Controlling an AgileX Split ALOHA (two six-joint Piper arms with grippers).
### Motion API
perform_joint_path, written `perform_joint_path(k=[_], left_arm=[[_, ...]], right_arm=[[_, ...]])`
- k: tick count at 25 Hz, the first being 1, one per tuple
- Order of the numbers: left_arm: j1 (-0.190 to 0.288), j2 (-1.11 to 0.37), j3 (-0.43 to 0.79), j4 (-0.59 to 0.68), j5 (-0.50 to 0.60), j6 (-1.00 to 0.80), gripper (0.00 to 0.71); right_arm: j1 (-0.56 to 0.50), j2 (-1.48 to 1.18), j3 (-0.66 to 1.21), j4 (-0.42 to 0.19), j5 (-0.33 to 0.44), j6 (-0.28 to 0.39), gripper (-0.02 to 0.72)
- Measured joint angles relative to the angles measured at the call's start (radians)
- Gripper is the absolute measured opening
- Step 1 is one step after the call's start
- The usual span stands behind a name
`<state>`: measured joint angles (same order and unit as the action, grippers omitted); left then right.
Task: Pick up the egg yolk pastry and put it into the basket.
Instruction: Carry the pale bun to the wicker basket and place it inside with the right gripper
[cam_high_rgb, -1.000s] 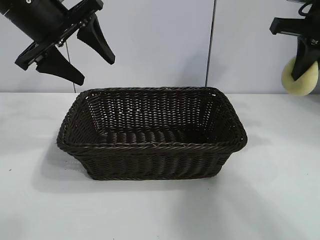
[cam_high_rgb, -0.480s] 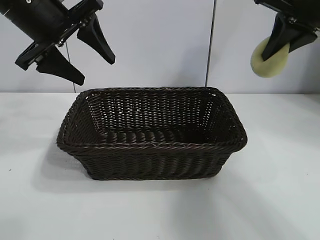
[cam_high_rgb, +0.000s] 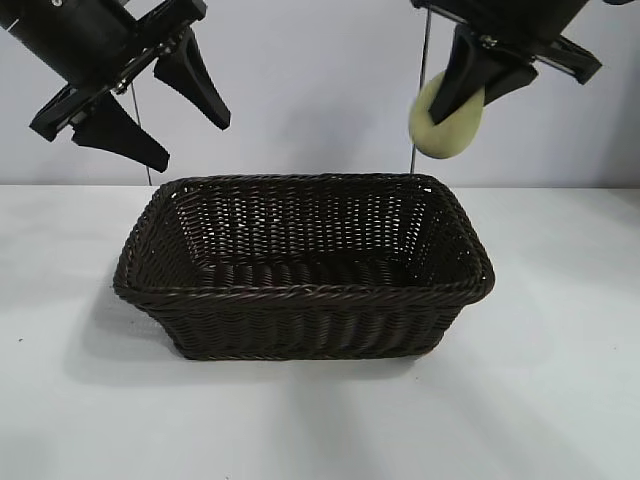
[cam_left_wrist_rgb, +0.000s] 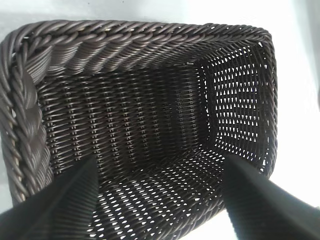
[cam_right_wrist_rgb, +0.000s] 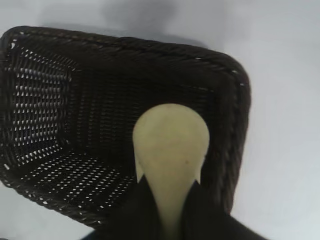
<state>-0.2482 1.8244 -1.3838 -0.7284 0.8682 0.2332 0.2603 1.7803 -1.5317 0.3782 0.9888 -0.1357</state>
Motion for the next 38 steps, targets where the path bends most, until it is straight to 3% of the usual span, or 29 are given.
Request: perform_joint_path(k=[13,20,24,27,34,38], left_arm=[[0.0,0.0,0.0,0.0,0.007,0.0,0.507],[0.0,0.0,0.0,0.0,0.009,0.0,0.507],[0.0,0.0,0.0,0.0,0.012,0.0,0.507],[0.0,0.0,0.0,0.0,0.014,0.0,0.507],[0.0,0.0,0.0,0.0,0.015,0.0,0.507],[0.0,0.0,0.0,0.0,0.015,0.0,0.507]], right_arm=[[0.101,0.1,0.0,-0.006,-0.023,0.019,0.034],[0.102,0.238,0.0,0.063,-0.128,0.022,0.034],[0.102,0.283,0.0,0.075,-0.142,0.022,0.046],[0.102,0.285,-0.001,0.08,-0.143,0.019,0.12],[0.102,0.282,-0.003,0.083,-0.14,0.018,0.425],[0.102,0.252,-0.003,0.075,-0.137,0.015,0.486]])
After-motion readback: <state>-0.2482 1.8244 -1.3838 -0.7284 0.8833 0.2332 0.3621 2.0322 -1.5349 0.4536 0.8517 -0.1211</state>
